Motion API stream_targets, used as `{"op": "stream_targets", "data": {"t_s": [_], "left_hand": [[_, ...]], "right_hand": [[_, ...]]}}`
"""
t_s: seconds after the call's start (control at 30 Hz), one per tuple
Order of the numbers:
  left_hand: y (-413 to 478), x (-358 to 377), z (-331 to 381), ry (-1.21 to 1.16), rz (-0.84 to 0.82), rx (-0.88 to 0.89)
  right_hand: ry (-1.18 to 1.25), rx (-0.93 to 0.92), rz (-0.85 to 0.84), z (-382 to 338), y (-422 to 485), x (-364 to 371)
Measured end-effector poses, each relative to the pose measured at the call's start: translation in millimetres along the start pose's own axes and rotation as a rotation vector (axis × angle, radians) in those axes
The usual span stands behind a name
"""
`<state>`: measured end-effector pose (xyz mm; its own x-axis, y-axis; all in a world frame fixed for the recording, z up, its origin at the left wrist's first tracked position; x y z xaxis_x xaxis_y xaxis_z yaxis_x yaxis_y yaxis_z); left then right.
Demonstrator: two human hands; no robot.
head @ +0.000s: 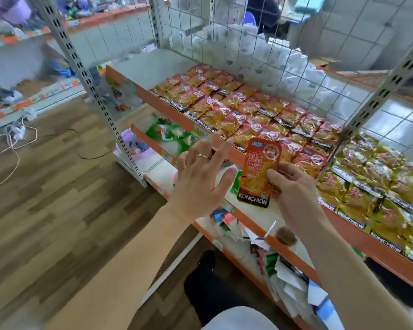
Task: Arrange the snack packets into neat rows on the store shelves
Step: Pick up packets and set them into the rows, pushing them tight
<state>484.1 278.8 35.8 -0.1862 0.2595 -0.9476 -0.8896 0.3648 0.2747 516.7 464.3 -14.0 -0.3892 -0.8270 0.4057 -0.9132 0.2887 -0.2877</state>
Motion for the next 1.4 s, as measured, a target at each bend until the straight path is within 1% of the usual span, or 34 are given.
{"op": "stream_targets", "data": {"t_s": [0.27,0.37,0.47,0.57,0.77,0.9,1.03,1.13,1.3,1.4], "left_hand": [[94,40,-47,-0.031,-0.071,0.105],[128,49,-54,-0.003,-0.077,0.159],[163,52,-61,-0.002,-0.034,0.184],[194,62,-67,-0.031,-0.060,0.166],[241,80,-60,-0.012,-0.063,0.226],[280,94,-55,-0.002,-0.086,0.281],[318,115,-52,0.004,-0.153,0.327],[340,129,-50,0.029,-0.173,0.386],[372,160,-56,0.073,-0.273,0.475],[384,170,-58,0.097,-0.300,0.525]], "right_hand": [[0.017,-0.021,0.115,-5,86,29],[-0.061,-0.046,0.155,-16,115,40],[-0.133,-0.104,0.168,-33,146,52],[-0.188,-0.145,0.225,-45,170,55],[-0.306,-0.169,0.244,-59,218,55],[-0.366,-0.204,0.303,-70,253,47],[-0.495,-0.242,0.375,-82,282,43],[-0.584,-0.251,0.434,-85,298,44],[-0.782,-0.231,0.507,-82,322,48],[-0.859,-0.232,0.588,-81,328,48]]}}
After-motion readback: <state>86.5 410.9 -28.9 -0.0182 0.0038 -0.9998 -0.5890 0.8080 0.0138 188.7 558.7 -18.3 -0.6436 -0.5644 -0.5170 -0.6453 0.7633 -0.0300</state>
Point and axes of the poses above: each hand's wrist, its own y-axis towards the middle knuckle, its own x-axis out of the palm, z = x × y, the point moved 10 cm from there along y, towards the middle knuckle, and after that the axes turned 15 degrees about y, right-handed, at the moved point
